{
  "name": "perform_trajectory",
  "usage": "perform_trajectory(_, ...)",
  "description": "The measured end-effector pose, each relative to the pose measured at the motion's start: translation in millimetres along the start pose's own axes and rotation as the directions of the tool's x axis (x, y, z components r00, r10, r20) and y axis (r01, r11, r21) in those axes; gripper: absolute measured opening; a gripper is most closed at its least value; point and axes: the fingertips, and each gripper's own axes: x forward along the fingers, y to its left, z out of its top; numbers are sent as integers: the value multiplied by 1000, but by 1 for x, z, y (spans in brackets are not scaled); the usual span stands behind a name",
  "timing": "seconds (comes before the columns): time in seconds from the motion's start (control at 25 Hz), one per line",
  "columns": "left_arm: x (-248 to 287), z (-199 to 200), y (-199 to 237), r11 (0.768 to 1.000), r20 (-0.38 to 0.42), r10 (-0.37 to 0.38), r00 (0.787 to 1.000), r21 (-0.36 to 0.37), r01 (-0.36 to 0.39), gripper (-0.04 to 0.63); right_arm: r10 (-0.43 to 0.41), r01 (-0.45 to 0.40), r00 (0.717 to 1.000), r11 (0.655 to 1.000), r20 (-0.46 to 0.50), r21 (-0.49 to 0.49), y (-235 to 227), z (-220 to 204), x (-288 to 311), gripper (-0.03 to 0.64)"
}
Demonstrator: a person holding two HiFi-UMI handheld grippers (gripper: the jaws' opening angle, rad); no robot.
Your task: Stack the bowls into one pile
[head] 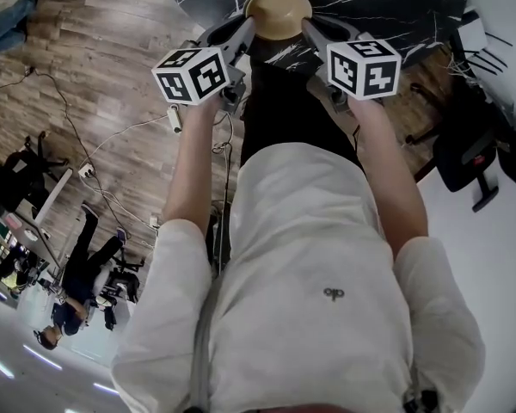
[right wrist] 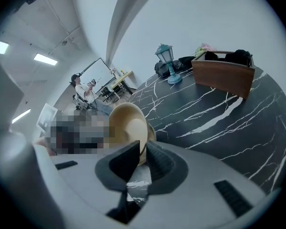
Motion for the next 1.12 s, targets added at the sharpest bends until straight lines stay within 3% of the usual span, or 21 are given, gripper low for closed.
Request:
perform_trajectory(0.76, 2, -20, 16, 999, -29, 42, 999, -32, -43, 41, 10, -11, 999, 1000, -44, -14, -1, -14, 13, 49)
perform_trajectory(1.12, -3, -19, 25, 996, -50, 87, 995, -8, -88, 54, 6, -7, 999, 1000, -39, -31, 2, -9, 12, 61)
